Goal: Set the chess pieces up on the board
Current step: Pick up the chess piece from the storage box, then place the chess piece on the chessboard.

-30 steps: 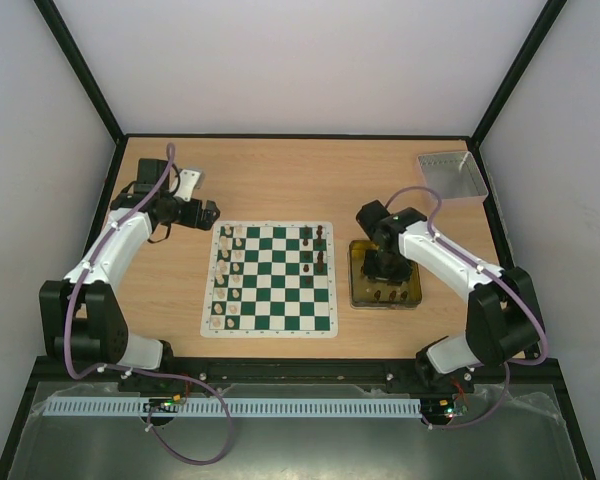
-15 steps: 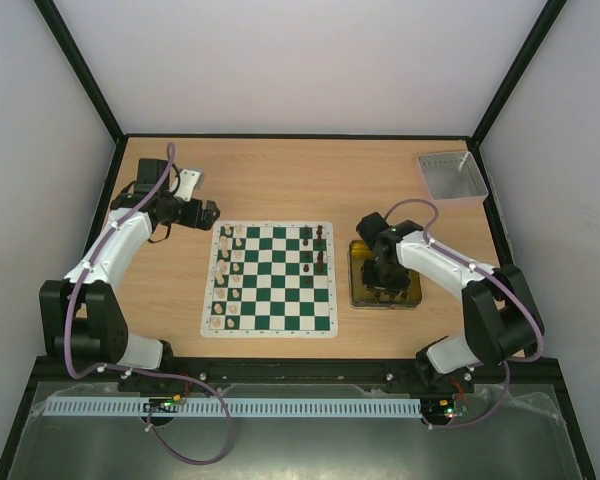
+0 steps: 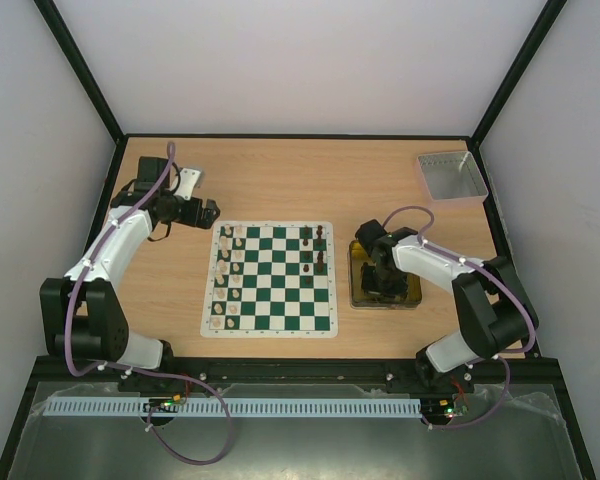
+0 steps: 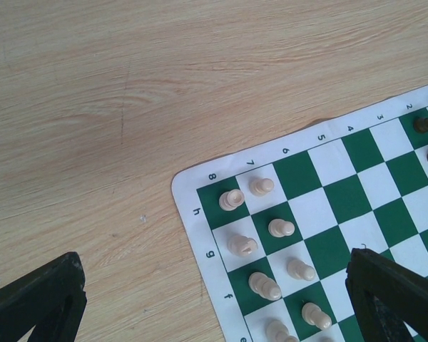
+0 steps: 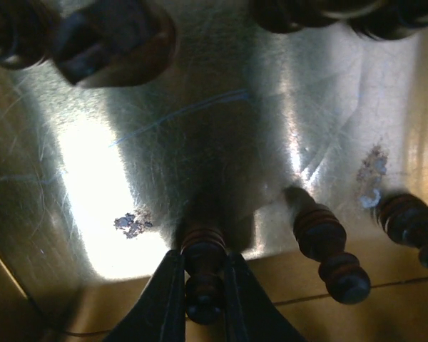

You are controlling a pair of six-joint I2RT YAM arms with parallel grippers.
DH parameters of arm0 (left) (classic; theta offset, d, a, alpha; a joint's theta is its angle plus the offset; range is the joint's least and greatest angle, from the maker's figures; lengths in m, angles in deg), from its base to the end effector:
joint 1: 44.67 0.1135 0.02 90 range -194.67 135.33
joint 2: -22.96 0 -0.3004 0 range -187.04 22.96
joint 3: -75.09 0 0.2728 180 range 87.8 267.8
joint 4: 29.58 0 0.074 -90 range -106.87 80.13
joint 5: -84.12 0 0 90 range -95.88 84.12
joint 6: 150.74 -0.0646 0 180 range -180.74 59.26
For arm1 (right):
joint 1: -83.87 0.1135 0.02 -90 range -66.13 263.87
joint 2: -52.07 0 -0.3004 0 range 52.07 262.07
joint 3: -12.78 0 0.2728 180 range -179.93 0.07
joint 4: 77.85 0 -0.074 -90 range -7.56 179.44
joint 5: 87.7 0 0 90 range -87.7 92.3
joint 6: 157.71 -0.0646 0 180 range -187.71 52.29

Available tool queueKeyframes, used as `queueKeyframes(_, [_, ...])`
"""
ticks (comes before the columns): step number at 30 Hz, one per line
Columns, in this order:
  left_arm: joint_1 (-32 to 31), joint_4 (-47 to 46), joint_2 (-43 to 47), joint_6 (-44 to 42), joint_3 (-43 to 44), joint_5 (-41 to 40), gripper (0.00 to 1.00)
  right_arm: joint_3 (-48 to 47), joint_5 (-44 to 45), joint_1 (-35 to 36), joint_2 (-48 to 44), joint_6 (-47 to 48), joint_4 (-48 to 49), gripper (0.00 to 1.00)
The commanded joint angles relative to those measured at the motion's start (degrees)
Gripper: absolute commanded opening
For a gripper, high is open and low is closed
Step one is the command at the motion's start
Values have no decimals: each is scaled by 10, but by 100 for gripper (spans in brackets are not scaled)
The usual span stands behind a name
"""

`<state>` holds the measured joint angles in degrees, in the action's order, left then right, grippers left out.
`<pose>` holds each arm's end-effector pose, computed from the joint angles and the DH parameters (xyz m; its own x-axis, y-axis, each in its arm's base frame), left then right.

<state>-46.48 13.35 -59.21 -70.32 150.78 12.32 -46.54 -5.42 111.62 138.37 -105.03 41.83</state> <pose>0.3374 -0.0308 0.2775 -0.7096 0.1806 -0.6810 0.3562 0.9259 -0.1256 0.2174 0.1242 0.1516 -0.9861 0.1600 0.0439 0.1646 0.9770 0.1353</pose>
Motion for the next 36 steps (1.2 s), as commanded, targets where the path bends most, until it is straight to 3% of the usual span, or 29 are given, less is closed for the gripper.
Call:
queueKeyframes(1, [3,7,-7,-1,16,2,99,-3,17,-3,-3,-1,-1,6])
queueKeyframes(15, [3,5,-15,1,21,4,99,-90,65,3,-21,6,-88,3])
queueKeyframes(26, [3,9,-15,3,27,2,99,-232,44,169,38,6,-127,4])
queueKeyframes(36, [3,9,-15,3,25,0,99,-234,3,240,100,32,-73,4])
